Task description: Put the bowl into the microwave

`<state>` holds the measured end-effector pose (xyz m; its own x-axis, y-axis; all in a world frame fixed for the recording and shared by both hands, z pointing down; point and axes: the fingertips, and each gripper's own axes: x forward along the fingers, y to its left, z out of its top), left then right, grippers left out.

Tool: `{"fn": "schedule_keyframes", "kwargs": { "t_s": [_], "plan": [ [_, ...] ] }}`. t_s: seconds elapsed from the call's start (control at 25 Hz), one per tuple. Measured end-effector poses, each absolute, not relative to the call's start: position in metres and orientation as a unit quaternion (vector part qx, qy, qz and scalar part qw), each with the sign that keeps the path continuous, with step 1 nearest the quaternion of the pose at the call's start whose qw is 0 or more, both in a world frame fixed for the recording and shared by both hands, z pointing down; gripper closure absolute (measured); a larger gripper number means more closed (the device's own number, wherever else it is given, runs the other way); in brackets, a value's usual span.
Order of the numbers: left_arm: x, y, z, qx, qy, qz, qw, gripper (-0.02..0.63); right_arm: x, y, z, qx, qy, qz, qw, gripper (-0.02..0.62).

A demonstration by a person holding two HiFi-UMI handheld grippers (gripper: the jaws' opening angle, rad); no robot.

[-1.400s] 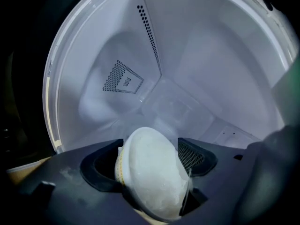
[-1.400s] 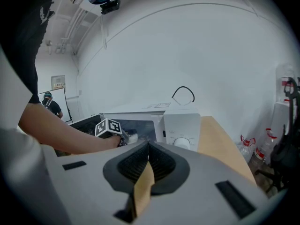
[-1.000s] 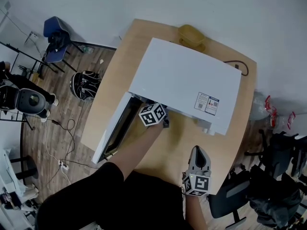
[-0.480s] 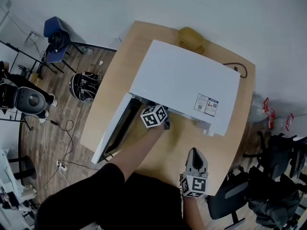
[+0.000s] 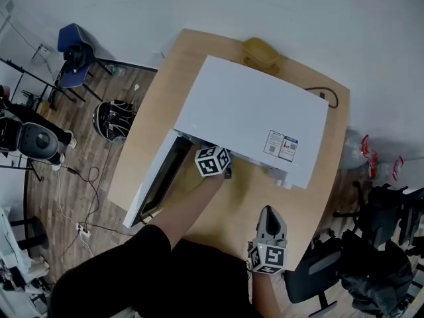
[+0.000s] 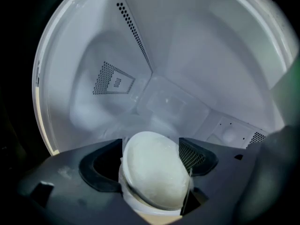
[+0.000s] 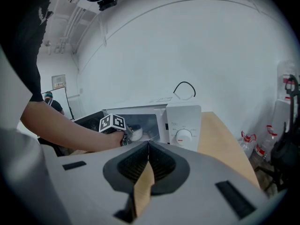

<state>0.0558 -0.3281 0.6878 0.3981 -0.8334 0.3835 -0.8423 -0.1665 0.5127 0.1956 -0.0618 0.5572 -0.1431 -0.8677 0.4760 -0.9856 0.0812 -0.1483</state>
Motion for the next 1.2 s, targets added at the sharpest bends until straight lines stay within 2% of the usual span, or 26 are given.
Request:
{"fn": "schedule_keyframes", "kwargs": {
  "t_s": [0.72,1.2],
  "plan": [
    [0.039,-0.28,0.651,0.834,-0.477,0.008,0.278,0.258,0.174,-0.05,0.55,0.636,-0.73,0.21,0.135,0.535],
    [0.04,-0.238,0.663,0.862,-0.438,0.079,0.241,0.258,0.153,-0.033,0.54,0.637,-0.734,0.188,0.141,0.535]
  ]
}}
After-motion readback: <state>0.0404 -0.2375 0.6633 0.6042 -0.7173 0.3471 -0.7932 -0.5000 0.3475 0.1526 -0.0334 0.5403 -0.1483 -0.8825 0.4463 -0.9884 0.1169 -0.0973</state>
